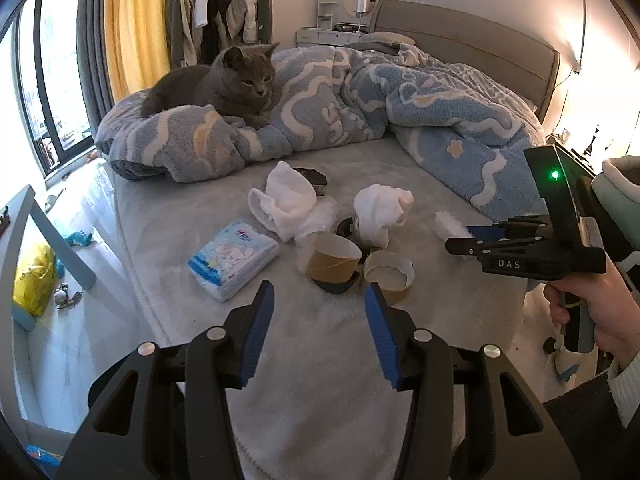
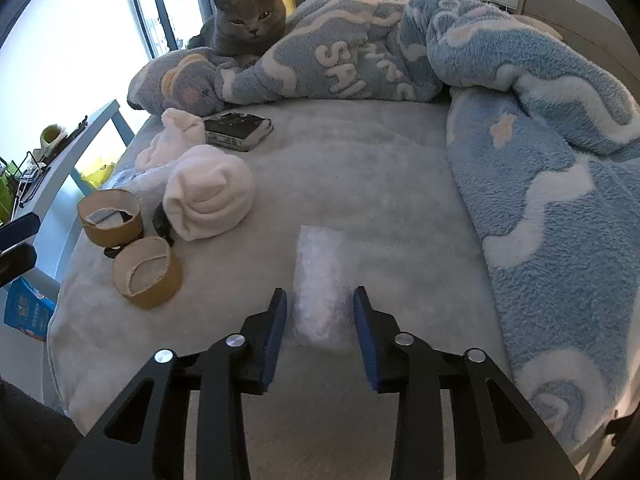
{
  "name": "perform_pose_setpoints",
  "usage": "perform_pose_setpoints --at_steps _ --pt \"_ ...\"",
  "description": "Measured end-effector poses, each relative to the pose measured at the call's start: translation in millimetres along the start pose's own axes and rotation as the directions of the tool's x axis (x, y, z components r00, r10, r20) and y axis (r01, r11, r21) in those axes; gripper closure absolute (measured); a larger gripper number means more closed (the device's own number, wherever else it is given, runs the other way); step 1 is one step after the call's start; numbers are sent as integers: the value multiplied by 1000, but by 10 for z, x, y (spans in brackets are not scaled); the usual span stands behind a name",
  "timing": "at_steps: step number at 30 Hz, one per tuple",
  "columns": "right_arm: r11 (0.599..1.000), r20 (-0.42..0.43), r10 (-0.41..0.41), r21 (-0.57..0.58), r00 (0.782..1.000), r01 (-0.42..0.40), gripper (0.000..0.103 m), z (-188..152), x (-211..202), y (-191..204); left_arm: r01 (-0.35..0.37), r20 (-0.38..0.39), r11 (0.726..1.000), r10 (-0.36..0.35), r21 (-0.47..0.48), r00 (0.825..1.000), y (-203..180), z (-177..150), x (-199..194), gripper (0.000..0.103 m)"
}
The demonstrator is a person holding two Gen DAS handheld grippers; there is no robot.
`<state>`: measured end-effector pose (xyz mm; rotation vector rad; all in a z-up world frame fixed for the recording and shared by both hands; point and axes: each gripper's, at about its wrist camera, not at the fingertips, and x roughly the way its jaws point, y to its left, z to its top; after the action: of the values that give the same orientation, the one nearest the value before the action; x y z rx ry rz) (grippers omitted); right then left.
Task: Collect trash
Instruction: 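Move the right tool to the clear bubble-wrap scrap and close on it, then lift the bubble wrap with the right tool while the left tool grasps a brown tape roll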
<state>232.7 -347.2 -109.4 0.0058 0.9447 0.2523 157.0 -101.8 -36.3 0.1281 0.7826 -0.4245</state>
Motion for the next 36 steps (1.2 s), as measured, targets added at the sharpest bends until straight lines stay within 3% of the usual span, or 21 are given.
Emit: perform_pose_setpoints --at_steps 10,20,28,36 --pt "999 50 46 -14 998 -45 76 99 -89 -21 27 32 1000 -27 0 999 -13 76 225 42" --pt "997 109 78 -10 991 -78 76 248 -275 44 48 -2 998 -48 32 999 -61 123 523 40" --pt "997 116 79 -24 990 -77 76 332 -266 106 42 -56 999 -41 19 998 -32 158 715 51" --pt "996 127 84 -53 988 -78 76 414 -259 295 70 -28 996 -71 -51 997 115 213 633 52"
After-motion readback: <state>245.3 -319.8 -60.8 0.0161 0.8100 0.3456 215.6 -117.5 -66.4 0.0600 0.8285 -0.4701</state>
